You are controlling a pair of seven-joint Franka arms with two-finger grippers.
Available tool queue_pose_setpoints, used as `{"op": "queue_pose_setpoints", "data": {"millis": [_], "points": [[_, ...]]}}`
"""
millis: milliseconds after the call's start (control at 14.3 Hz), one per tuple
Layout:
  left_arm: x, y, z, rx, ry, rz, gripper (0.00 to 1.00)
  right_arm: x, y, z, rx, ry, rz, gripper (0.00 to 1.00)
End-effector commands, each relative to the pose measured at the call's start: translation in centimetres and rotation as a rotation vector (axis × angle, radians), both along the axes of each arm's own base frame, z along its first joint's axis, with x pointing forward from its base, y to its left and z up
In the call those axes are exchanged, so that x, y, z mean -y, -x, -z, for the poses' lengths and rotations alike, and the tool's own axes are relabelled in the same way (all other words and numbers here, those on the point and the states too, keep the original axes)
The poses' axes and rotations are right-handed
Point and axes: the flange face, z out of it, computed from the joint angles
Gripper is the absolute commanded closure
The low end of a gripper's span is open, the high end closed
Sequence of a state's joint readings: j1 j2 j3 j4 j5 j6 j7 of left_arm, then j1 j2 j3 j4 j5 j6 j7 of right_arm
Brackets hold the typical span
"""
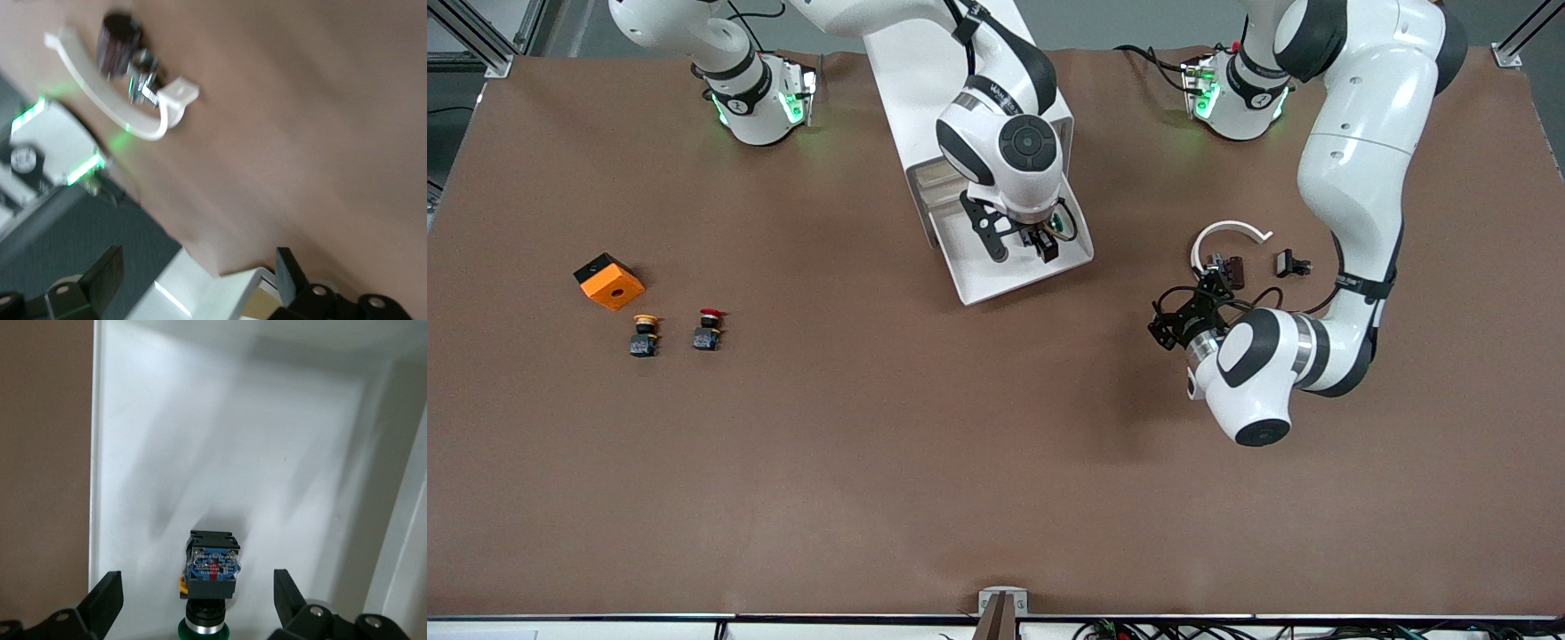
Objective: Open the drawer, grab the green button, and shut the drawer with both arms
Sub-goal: 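Grasp the green button with the right gripper while the left gripper withdraws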
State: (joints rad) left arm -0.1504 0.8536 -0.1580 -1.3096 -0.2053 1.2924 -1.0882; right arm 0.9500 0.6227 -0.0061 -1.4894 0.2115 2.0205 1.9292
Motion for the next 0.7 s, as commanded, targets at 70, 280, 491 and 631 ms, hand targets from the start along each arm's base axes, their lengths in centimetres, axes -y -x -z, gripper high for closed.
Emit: {"op": "queue_pose_setpoints", "data": {"millis": [70, 280, 491, 631], "points": [[-0.4, -1.2, -2.4, 0.179, 0.080, 0.128, 0.00, -0.9, 1.0, 1.6, -0.005, 0.018, -0.024, 0.00], [-2.0, -0.9, -5.0, 0.325, 0.191, 0.211, 0.00, -1.4, 1.8, 2.0, -0.009, 0.023, -0.037, 0.00], [-5.6, -0.1, -9.4, 0.429, 0.299, 0.344, 0.00, -1.7, 2.2, 2.2, 0.005, 0.037, -0.047, 0.00], [-9.5, -0.3, -13.3, 0.496, 0.363, 0.401, 0.00, -1.8, 2.3, 2.7, 0.019, 0.044, -0.056, 0.00]]}}
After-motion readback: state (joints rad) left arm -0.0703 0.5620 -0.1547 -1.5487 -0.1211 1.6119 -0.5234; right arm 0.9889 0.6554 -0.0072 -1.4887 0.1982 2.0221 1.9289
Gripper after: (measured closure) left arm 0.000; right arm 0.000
